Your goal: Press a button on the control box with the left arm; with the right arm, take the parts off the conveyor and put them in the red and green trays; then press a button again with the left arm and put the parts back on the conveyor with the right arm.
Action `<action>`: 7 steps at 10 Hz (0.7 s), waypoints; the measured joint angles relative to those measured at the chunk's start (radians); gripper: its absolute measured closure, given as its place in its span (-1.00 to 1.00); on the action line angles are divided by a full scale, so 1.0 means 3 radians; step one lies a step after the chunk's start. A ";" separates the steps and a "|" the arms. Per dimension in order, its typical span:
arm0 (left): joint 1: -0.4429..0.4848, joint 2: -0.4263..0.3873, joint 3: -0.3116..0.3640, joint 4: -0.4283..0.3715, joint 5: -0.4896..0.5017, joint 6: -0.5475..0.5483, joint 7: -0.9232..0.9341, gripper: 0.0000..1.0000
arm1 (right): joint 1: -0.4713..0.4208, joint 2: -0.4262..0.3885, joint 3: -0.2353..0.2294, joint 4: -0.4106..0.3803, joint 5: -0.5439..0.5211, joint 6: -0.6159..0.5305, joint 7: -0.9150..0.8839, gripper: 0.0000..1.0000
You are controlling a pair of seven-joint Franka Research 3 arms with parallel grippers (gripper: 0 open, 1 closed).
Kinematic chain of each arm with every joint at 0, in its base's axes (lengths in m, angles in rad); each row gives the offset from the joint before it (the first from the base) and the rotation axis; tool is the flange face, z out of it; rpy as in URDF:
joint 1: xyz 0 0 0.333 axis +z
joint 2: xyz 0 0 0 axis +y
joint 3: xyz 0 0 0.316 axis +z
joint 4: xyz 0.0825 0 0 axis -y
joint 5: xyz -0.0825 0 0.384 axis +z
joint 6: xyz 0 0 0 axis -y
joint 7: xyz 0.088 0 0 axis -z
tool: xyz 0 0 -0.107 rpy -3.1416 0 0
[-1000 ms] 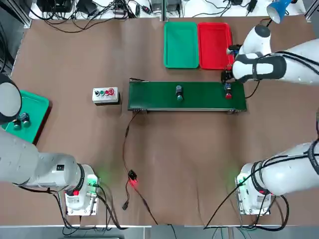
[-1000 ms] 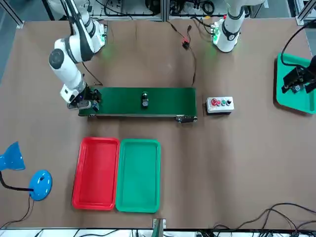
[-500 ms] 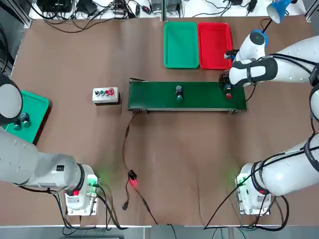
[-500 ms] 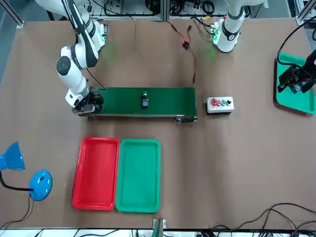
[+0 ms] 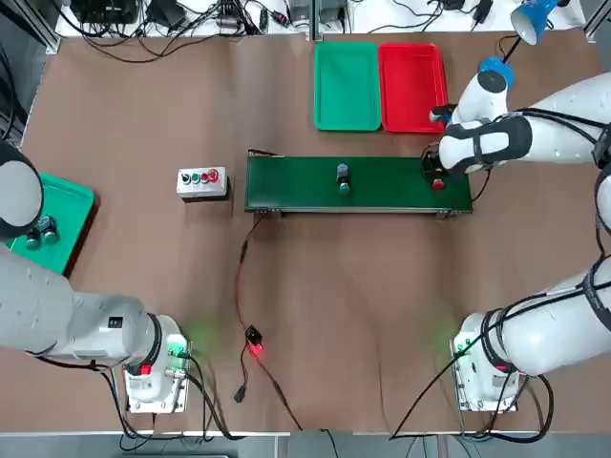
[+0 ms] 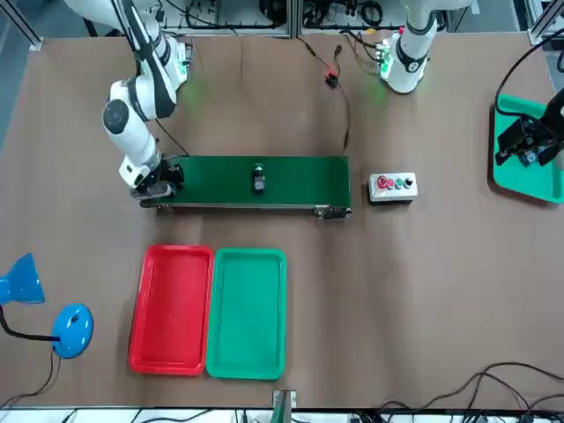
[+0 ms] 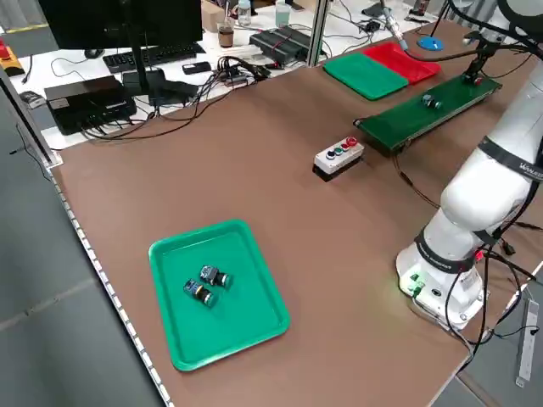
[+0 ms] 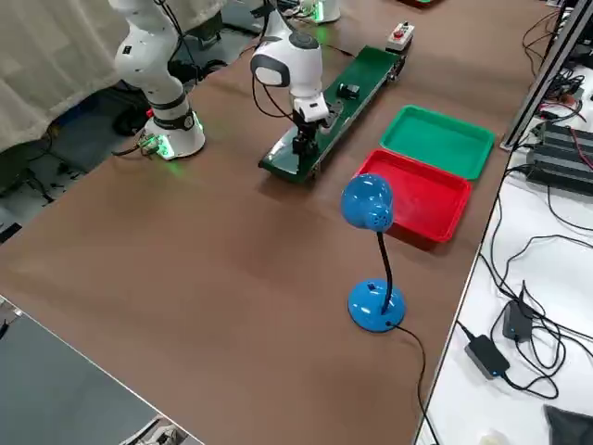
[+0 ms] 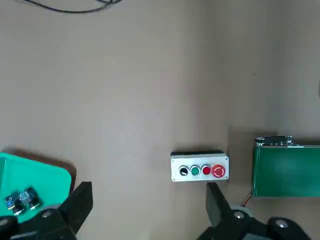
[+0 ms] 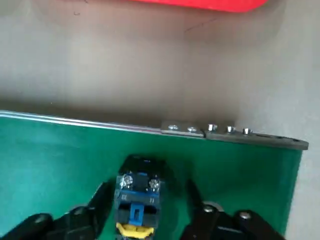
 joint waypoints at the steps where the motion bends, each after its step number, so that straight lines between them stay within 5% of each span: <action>1: 0.0003 0.0000 0.0002 0.0000 0.0000 -0.0003 0.0000 -1.00 | 0.0010 -0.0035 0.0001 -0.0001 0.0000 -0.0042 -0.0001 -0.22; 5: 0.0001 0.0000 0.0001 0.0000 0.0000 -0.0004 0.0000 -1.00 | 0.0080 -0.0077 0.0003 -0.0003 0.0000 -0.0089 0.0001 0.30; 7: 0.0001 0.0000 0.0000 0.0000 0.0000 -0.0004 0.0000 -1.00 | 0.0083 -0.0079 0.0003 -0.0003 0.0000 -0.0087 0.0003 0.34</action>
